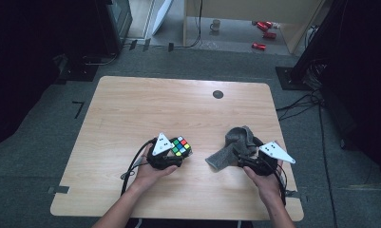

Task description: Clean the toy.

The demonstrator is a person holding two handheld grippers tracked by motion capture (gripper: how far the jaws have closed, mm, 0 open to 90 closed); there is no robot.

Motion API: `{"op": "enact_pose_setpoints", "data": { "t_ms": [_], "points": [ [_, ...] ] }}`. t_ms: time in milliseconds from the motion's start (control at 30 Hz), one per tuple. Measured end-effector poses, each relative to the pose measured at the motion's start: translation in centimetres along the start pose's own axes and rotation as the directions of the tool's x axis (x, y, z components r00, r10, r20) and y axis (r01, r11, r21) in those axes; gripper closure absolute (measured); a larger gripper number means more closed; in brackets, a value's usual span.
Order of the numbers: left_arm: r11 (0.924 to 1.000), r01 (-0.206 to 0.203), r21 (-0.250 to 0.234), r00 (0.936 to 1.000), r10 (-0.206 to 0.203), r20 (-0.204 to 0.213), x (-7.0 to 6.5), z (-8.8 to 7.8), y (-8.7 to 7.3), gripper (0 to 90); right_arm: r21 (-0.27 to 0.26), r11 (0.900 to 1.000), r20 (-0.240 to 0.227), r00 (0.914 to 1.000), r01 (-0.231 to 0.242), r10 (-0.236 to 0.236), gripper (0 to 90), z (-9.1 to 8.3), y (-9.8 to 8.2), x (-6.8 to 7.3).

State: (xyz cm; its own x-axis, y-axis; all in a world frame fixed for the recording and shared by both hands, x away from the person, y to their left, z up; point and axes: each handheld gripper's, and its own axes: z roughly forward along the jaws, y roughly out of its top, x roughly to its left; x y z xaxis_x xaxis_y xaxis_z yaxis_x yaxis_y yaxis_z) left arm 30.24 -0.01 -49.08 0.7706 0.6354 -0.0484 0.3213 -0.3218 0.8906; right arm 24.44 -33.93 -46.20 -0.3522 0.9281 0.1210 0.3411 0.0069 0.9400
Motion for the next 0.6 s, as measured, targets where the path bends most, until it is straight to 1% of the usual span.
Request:
{"op": "enact_pose_setpoints", "data": {
  "t_ms": [67,133,233,333,367,467,500,567,600],
  "points": [
    [0.9999,-0.004,0.016,1.0000,0.004,-0.009,0.0,0.3,-0.2,34.5,0.000,1.000,-0.001,1.0000,-0.005,0.005,12.0,-0.2,-0.2,-0.2],
    [0.9995,-0.010,0.030,0.9997,0.011,-0.022,-0.1,0.6,-0.4,34.5,0.010,1.000,0.000,1.0000,0.001,-0.001,11.0,-0.5,-0.6,-0.3],
    [0.9991,-0.007,0.041,0.9993,0.008,-0.036,0.0,0.8,-0.6,34.5,0.034,0.999,0.017,0.9992,0.036,-0.037,9.7,-1.0,-1.4,-0.4],
    [0.9988,-0.003,0.048,0.9990,0.005,-0.045,0.0,1.0,-0.8,34.5,0.048,0.999,0.016,0.9996,0.023,-0.024,8.5,-2.0,-2.3,-0.8],
    [0.9985,0.006,0.054,0.9989,-0.003,-0.048,0.0,1.1,-0.8,34.4,0.056,0.998,0.015,0.9996,0.022,-0.023,8.3,-2.2,-2.6,-1.0],
    [0.9980,0.017,0.062,0.9991,-0.014,-0.040,0.0,1.2,-0.9,34.3,0.096,0.995,-0.003,0.9999,0.011,-0.011,6.4,-2.6,-3.9,-1.7],
    [0.9976,0.006,0.068,0.9986,-0.003,-0.052,0.0,1.3,-1.0,34.3,0.106,0.994,-0.010,0.9999,0.009,-0.008,5.8,-2.8,-4.3,-2.0],
    [0.9966,0.004,0.082,0.9984,0.001,-0.056,-0.1,1.5,-1.1,34.3,0.119,0.993,-0.003,1.0000,0.006,-0.006,5.8,-3.0,-4.7,-2.6],
    [0.9964,0.005,0.085,0.9982,0.000,-0.060,-0.1,1.6,-1.2,34.2,0.129,0.992,0.003,1.0000,-0.004,0.004,5.8,-3.1,-4.9,-2.9]
  ]
}}
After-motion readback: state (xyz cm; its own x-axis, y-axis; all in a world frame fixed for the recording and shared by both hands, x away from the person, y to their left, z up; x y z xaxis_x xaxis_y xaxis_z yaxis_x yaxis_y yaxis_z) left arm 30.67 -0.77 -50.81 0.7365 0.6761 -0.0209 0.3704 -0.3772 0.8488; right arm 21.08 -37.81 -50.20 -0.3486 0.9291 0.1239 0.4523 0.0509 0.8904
